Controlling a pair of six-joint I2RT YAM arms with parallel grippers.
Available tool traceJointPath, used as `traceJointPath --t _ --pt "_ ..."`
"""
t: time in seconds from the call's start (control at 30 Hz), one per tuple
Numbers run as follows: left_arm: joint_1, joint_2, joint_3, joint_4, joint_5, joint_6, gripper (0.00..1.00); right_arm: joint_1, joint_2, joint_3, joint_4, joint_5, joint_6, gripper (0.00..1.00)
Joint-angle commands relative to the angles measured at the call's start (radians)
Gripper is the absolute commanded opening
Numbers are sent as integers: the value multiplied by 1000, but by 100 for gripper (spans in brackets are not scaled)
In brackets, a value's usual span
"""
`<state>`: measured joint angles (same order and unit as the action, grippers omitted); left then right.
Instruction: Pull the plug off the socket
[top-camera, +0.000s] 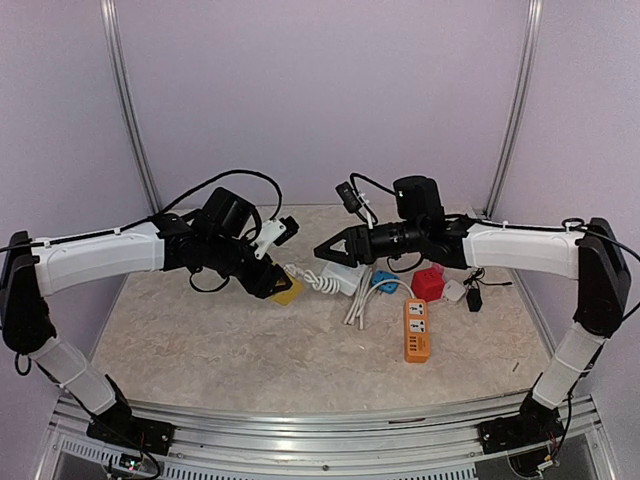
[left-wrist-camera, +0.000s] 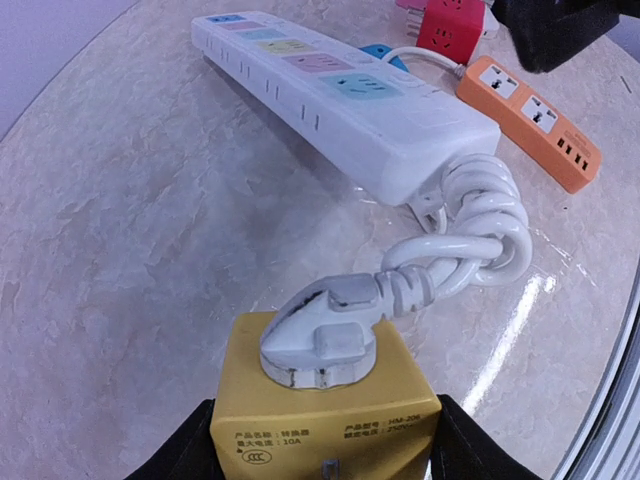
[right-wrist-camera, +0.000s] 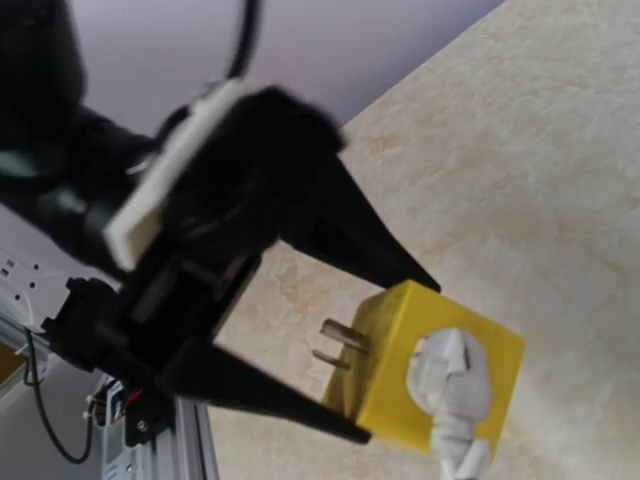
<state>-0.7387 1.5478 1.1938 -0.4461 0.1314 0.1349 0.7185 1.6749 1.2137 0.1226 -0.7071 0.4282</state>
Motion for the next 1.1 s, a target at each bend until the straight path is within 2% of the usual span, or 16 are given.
traceJointPath --t 0.0,0.37,0.5,0.6,0.77,0.83,0.87,0.9,1.07 --pt "-43 -75 16 61 -18 92 13 4 66 12 44 -64 35 51" --pt "-80 -116 7 94 -13 146 13 23 159 16 85 -146 52 51" --pt "-97 -97 39 70 -25 170 13 36 186 33 98 -200 54 48" --pt "-100 -84 48 69 -38 177 13 45 196 38 95 -202 53 39" --pt "-111 -70 51 85 -47 174 13 47 194 12 129 -181 81 7" --pt "-114 -67 53 87 -48 169 15 47 191 -4 165 -171 109 0" --pt "-114 -65 54 89 -49 165 19 47 191 -14 189 -166 126 0" --pt "-114 -65 52 97 -52 159 29 47 188 -25 218 -157 146 0" --pt "-111 -79 26 144 -61 89 94 47 169 -104 407 -88 250 0"
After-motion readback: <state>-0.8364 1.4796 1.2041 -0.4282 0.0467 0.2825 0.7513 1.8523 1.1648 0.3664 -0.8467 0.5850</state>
